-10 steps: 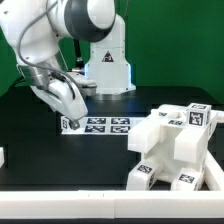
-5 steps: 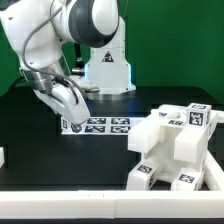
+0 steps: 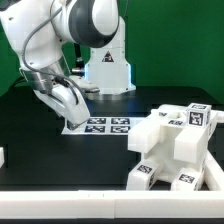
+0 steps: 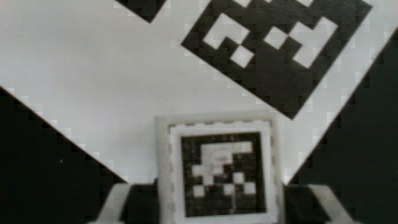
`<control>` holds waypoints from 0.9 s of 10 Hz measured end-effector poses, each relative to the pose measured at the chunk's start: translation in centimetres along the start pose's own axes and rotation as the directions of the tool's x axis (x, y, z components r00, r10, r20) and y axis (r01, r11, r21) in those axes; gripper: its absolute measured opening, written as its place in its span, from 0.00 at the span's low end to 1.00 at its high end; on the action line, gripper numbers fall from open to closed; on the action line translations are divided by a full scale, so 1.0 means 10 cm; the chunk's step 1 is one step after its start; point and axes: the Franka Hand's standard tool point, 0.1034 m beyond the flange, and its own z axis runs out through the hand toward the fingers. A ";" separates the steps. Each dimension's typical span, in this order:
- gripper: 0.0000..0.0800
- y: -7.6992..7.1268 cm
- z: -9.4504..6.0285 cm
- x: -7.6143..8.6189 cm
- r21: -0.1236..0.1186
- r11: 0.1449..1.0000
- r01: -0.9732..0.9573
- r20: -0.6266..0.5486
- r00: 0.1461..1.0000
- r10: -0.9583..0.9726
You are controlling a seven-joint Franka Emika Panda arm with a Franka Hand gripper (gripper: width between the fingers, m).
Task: Assemble chair
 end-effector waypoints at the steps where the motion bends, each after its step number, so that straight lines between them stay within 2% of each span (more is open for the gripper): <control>1: 0.36 -0.01 -0.01 0.01 0.001 1.000 0.001 -0.001 1.000 -0.001; 4: 0.36 -0.46 -0.27 0.15 0.023 0.984 0.174 -0.054 0.983 -0.173; 5: 0.36 -0.54 -0.32 0.14 0.008 0.953 0.303 -0.063 0.951 -0.302; 6: 0.36 -0.56 -0.32 0.13 -0.001 0.902 0.432 -0.067 0.900 -0.431; 9: 0.36 -0.52 -0.30 0.15 -0.013 0.830 0.557 -0.062 0.828 -0.557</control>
Offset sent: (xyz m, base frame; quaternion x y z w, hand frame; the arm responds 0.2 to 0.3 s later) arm 0.0798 0.0146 0.0206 0.0698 0.0563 -0.1756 0.9804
